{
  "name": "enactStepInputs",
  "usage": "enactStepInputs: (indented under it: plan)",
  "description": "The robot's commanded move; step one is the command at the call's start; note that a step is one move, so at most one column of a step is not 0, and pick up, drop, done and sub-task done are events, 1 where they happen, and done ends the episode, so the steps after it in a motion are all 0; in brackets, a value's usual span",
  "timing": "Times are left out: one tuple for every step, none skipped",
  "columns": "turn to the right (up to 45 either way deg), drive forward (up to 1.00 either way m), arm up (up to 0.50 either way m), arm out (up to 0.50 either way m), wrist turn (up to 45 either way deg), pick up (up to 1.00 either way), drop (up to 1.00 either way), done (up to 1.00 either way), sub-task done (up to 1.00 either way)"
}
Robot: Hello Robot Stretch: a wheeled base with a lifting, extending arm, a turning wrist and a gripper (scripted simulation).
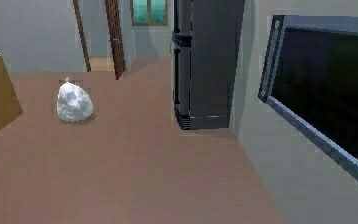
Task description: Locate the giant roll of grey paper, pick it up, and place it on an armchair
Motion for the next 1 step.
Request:
enactStepInputs:
  plan:
    - [-9.0,0.0,0.0,0.0,0.0,0.0,0.0,0.0,0.0]
